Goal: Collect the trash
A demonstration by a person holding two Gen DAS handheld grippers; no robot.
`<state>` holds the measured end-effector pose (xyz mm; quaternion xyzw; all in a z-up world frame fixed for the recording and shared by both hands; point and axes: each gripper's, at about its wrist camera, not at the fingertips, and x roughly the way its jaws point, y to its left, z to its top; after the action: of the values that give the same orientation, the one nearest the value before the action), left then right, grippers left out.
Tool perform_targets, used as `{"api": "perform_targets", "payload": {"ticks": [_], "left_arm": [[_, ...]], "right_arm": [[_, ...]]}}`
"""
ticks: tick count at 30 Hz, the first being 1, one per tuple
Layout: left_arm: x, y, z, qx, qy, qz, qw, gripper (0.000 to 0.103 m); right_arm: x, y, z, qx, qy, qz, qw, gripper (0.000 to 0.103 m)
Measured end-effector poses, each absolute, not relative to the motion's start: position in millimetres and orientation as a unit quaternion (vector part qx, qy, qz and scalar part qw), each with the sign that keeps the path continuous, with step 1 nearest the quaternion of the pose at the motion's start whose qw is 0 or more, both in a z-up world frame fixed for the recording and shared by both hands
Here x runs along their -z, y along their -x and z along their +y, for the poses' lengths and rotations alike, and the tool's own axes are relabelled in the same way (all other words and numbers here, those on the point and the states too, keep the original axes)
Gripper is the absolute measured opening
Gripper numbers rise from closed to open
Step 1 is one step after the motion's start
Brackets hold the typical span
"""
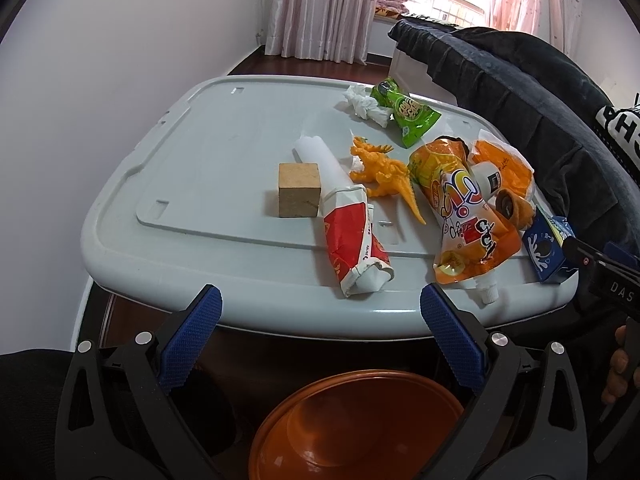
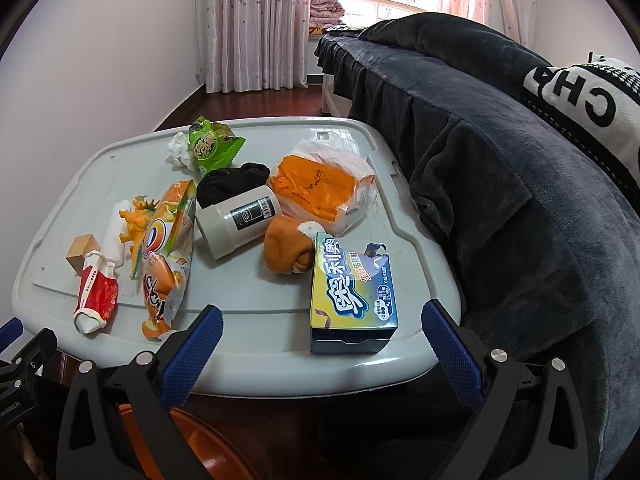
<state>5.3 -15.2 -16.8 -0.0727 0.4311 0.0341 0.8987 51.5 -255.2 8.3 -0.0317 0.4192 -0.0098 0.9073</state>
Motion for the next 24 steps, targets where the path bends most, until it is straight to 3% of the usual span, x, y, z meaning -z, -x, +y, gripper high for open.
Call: {"api": "perform_targets", "payload": {"ticks": [24], "left_arm": [[15.9,-4.7,-15.9,-0.031,0.073,0.431,0.899,0.097]], "right_arm": [[-0.7,-52.4,-263.7,0.004,0.025,0.423,0.906,0.098]]}}
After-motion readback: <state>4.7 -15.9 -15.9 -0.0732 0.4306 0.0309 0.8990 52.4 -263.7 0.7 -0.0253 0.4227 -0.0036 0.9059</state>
